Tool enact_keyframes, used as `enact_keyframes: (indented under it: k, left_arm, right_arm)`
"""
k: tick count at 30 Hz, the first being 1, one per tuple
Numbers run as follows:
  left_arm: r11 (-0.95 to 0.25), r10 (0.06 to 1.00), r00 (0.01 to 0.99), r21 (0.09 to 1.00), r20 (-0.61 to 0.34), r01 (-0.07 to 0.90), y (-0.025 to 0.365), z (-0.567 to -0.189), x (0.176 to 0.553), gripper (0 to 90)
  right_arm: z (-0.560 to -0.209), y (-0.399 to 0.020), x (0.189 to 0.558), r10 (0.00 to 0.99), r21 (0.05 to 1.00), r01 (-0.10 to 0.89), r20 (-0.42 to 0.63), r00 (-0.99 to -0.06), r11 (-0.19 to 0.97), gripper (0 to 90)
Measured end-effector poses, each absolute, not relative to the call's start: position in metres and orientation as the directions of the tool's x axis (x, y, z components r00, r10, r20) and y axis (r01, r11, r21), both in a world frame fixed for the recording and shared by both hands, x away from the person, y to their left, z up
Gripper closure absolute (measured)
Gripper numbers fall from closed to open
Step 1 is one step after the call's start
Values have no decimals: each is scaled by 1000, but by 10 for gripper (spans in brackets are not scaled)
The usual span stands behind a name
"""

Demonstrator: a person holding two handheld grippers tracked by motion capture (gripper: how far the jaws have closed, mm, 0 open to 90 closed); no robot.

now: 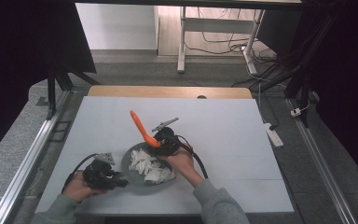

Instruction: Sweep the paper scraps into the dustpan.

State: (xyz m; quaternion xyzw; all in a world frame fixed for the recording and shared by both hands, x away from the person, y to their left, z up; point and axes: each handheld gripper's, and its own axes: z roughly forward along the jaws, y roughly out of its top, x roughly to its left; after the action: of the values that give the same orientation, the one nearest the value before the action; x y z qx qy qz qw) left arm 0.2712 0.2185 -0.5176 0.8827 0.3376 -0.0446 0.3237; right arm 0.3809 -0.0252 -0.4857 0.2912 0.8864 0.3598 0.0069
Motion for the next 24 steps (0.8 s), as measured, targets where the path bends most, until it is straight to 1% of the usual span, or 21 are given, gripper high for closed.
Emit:
enact_keyframes:
  k: [8,12,15,21,24]
  left_arm:
    - [-566,566,770,541,-294,622,219,-517,271,610]
    - [-565,567,770,541,-294,623,219,-517,271,611]
    - [-567,566,771,540,-293,622,219,-517,270,610]
    - [-568,566,771,540,-291,621,218,-517,267,611]
    - [-573,565,773,535,-290,620,217,-515,263,610]
  right_arm:
    - [-466,-51,387,577,699,527,198,-792,484,770]
    - [-462,-62,388,609,711,519,160,-777,475,770]
    - [-466,-73,387,643,699,535,140,-753,474,770]
    - [-480,-95,385,695,676,591,160,-701,440,770]
    - [-485,-101,382,725,664,614,154,-671,427,770]
